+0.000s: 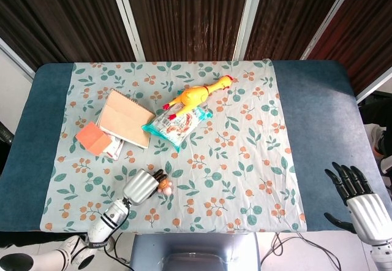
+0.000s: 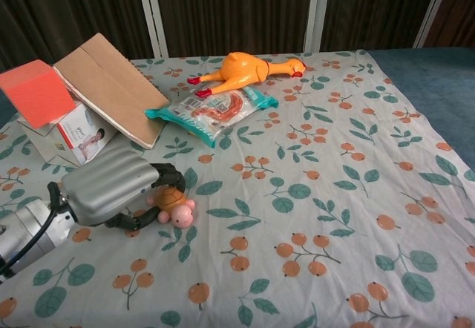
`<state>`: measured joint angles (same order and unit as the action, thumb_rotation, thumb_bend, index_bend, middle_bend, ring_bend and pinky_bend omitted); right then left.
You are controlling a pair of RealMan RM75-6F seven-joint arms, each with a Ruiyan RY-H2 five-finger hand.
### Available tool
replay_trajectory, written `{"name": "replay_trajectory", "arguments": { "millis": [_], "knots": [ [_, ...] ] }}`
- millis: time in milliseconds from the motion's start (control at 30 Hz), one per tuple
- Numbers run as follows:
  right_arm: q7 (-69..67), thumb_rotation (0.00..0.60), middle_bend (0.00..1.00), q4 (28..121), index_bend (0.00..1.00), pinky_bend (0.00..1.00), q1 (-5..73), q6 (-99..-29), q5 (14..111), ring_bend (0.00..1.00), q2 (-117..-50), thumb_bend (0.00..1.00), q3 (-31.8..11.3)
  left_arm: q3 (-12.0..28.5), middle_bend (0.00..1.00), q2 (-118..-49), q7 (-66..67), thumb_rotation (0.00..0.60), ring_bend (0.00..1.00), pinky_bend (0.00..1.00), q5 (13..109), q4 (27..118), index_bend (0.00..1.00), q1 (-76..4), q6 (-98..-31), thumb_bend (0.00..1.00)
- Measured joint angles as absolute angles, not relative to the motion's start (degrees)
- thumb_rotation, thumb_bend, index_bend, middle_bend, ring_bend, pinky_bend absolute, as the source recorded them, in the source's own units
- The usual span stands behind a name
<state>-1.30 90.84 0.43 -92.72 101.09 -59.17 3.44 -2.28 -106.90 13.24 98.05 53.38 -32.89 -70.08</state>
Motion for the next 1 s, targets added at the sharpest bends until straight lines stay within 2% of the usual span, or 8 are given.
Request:
{"name": "replay_trajectory", "arguments": {
  "millis": [100,167,300,367,600,767,867,1000],
  "knots": [
    [-1.3,0.6,0.0,90.8,0.0,0.0,0.5,-92.5,101.0,0.0,-59.2,0.12,3.4,-2.5,0.32,-107.0,13.0,0.6,0.93,1.0,98.4,53.3,0.4,-32.9,-70.7,0.45],
    [-1.4,0.6,0.0,90.8,0.0,0.0,0.4,-92.6,101.1,0.0,-59.2,0.12,3.4,-2.6,0.41,-107.1,12.7,0.6,0.93,1.0,98.6,53.1,0.49,-33.0,-71.2,0.45],
    [-1.5,0.6,0.0,90.7,0.0,0.0,0.3,-92.8,101.2,0.0,-59.2,0.12,3.4,-2.8,0.72,-107.8,11.4,0.6,0.95,1.0,99.3,51.4,0.76,-33.1,-72.3,0.46],
    [-1.5,0.6,0.0,90.7,0.0,0.0,0.3,-92.8,101.2,0.0,-59.2,0.12,3.4,-2.9,0.8,-108.5,10.5,0.6,0.97,1.0,99.6,49.9,0.85,-33.1,-73.0,0.47],
    [-1.6,0.6,0.0,90.6,0.0,0.0,0.3,-92.8,101.3,0.0,-59.2,0.12,3.4,-3.0,0.85,-111.3,7.7,0.6,0.98,1.0,100.1,44.6,0.88,-33.1,-75.4,0.47],
    [-1.8,0.6,0.0,90.6,0.0,0.0,0.3,-92.9,101.3,0.0,-59.1,0.12,3.5,-3.1,0.84,-112.5,7.0,0.6,0.97,1.0,100.0,42.8,0.87,-33.0,-76.2,0.47],
    [-1.9,0.6,0.0,90.6,0.0,0.0,0.2,-93.0,101.4,0.0,-59.0,0.12,3.5,-3.3,0.73,-112.6,6.9,0.6,0.96,1.0,100.2,42.6,0.82,-33.0,-76.6,0.47],
    [-2.1,0.6,0.0,90.6,0.0,0.0,0.2,-93.1,101.4,0.0,-58.9,0.12,3.5,-3.8,0.31,-111.9,7.4,0.6,0.92,1.0,100.0,43.5,0.31,-33.1,-75.3,0.45]
  ]
}}
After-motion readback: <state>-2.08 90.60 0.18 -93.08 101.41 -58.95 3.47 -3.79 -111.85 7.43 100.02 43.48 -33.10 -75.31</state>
